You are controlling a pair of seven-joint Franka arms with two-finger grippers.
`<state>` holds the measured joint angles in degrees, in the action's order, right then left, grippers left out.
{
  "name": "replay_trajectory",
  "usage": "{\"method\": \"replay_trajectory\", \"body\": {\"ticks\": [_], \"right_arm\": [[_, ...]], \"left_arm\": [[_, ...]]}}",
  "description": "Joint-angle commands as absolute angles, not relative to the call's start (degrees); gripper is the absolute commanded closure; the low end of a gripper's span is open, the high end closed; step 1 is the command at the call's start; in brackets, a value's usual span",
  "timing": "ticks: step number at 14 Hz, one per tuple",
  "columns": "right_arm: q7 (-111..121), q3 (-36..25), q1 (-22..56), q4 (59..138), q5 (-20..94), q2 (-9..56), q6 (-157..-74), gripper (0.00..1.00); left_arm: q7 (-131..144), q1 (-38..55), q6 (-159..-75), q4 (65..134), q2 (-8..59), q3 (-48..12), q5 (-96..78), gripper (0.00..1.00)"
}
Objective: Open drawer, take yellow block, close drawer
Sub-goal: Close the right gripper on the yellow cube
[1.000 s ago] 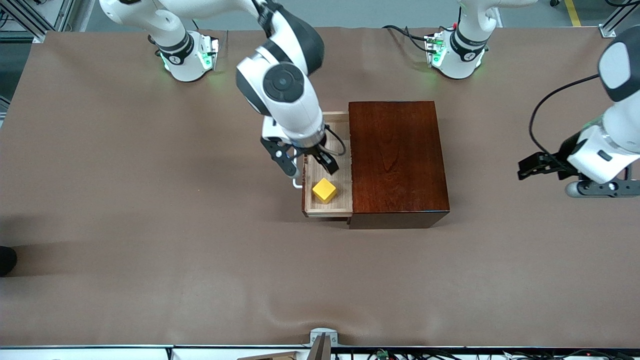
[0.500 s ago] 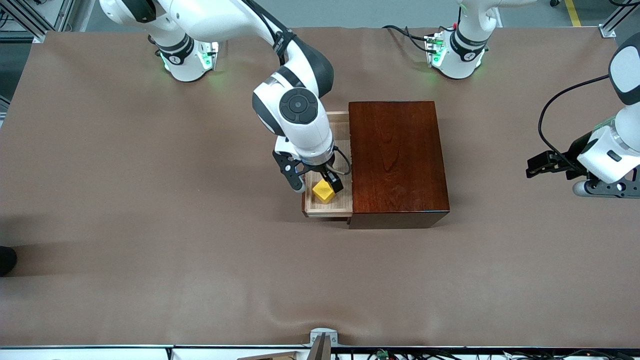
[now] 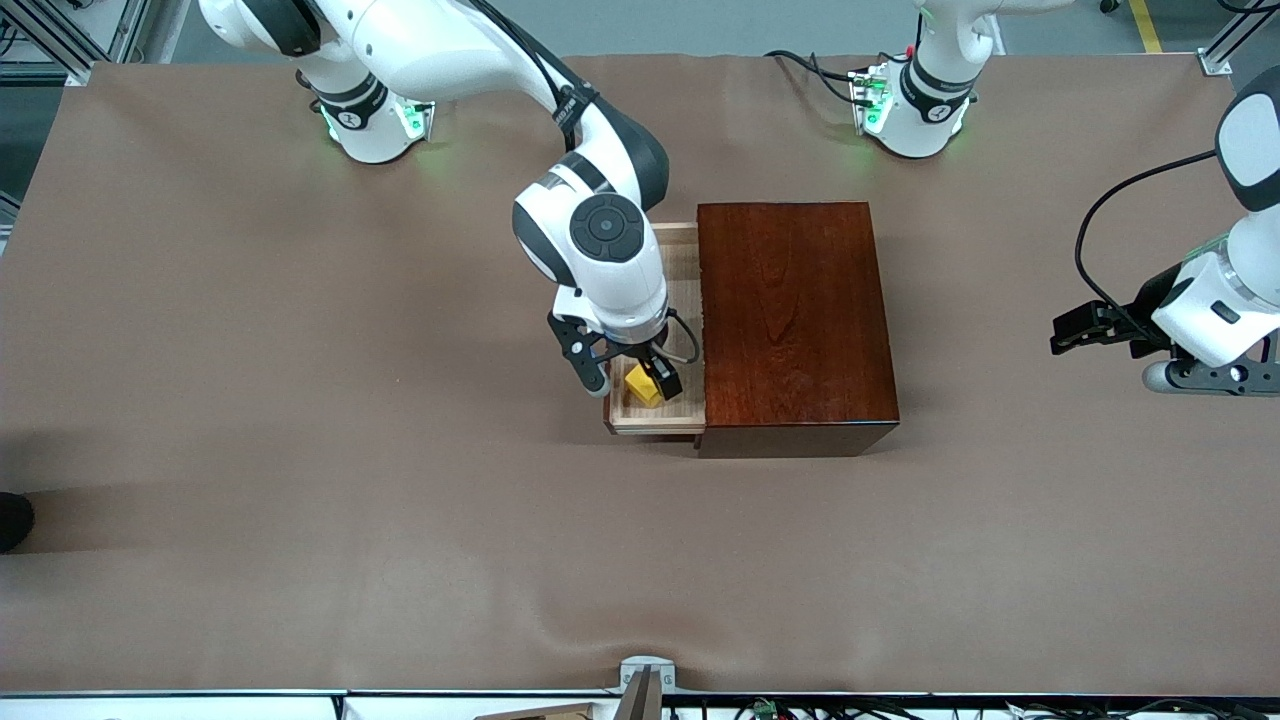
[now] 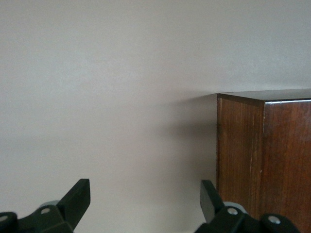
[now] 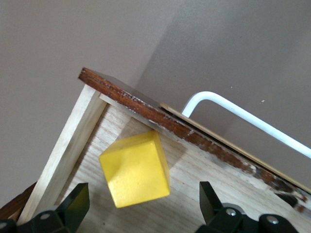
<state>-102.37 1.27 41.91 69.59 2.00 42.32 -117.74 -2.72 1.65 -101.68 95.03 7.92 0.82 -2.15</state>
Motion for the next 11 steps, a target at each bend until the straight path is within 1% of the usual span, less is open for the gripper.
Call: {"method": "replay_trajectory", "body": {"ticks": [1,6,7,8,9,10,11], "right_arm": [[-103.97,0.70,42.71,69.87,0.88,43.15,-120.05,0.00],[-103.89,0.70,43.15,69.87,-0.35,44.38,-121.11,0.00],[-103.80,0.79,43.15,69.87,-1.13,44.47,-121.11,0.06],[-103.54,0.79,43.15,69.87,-1.14,44.47,-121.03,0.24],[-103.54,0.79,43.15,69.87,-1.14,44.47,-121.03,0.46],[-103.10,0.79,43.07,69.87,-1.23,44.47,-121.03,0.54],[-102.40,0.79,42.98,69.87,-1.40,44.47,-120.94,0.72]], "left_arm": [[-4.04,1.05,-101.16,95.80,6.94,0.44,-3.52,0.00],[-4.13,0.97,-100.90,95.80,6.51,0.44,-3.25,0.00],[-4.13,0.97,-100.46,95.80,6.24,0.53,-2.99,0.00],[-4.04,0.97,-100.02,95.80,5.63,0.61,-2.73,0.00],[-3.96,0.97,-99.32,95.80,4.75,0.62,-2.46,0.00],[-3.96,0.97,-97.92,95.80,3.79,0.70,-1.94,0.00],[-3.96,0.97,-96.95,95.80,2.65,0.70,-0.98,0.00]]}}
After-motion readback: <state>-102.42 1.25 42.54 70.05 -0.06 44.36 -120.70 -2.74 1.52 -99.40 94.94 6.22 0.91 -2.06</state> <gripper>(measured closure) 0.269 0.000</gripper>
